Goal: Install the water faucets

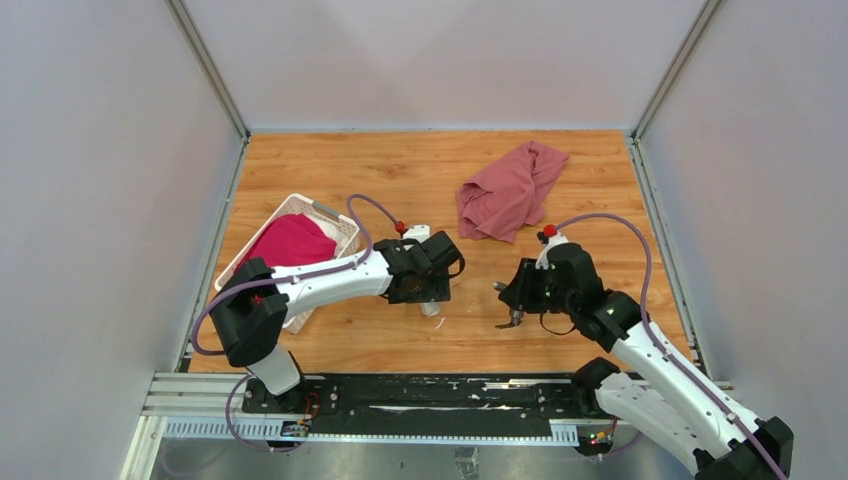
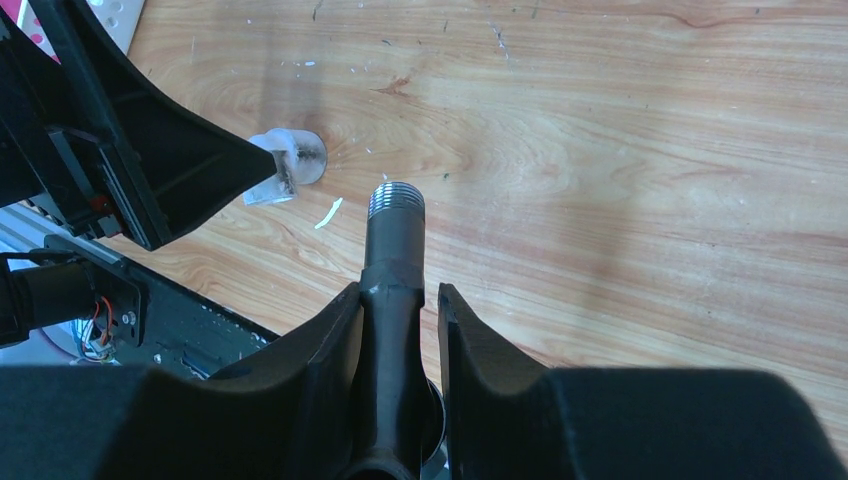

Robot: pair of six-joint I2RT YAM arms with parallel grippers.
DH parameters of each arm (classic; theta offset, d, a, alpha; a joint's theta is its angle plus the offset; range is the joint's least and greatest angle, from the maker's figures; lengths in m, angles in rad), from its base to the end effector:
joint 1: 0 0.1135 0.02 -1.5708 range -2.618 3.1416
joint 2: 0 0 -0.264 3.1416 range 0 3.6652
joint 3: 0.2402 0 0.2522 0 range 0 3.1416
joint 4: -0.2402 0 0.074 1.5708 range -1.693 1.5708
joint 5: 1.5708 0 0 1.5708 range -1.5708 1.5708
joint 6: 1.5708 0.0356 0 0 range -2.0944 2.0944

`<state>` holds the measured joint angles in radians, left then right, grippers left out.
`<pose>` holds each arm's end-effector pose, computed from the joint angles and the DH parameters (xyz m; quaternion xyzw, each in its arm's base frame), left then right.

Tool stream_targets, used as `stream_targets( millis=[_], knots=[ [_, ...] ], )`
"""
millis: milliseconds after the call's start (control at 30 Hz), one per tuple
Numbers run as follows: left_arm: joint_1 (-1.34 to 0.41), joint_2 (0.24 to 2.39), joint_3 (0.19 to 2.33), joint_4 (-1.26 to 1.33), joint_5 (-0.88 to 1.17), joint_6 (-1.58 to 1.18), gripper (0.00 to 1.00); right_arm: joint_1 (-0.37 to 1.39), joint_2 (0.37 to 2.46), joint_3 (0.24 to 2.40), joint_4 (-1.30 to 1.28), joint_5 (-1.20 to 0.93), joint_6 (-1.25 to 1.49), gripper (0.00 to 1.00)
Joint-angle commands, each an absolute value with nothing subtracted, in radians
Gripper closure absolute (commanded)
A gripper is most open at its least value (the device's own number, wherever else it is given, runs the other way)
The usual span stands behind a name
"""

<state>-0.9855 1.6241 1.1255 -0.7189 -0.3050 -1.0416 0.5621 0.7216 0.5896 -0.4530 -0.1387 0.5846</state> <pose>0.1831 -0.2569 0.2114 -0.0540 0.9719 -0.0683 0.2188 0.1358 0.0914 0.2548 -0.0229 0.8792 0.3073 0.3634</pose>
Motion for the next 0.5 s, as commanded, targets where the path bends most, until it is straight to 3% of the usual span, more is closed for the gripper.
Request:
stream_targets(
  millis=[0,467],
  knots=[
    [-0.992,1.629,1.148,-0.708,-0.359,-0.993,0.18,0.553,0.73,0.587,-0.421,-0.155,0.587,1.0],
    [-1.019,1.703,1.152,-0.713,-0.352,-1.084,0.4,0.554,0.782,0.605,-0.402,-0.167,0.579,1.0]
  ],
)
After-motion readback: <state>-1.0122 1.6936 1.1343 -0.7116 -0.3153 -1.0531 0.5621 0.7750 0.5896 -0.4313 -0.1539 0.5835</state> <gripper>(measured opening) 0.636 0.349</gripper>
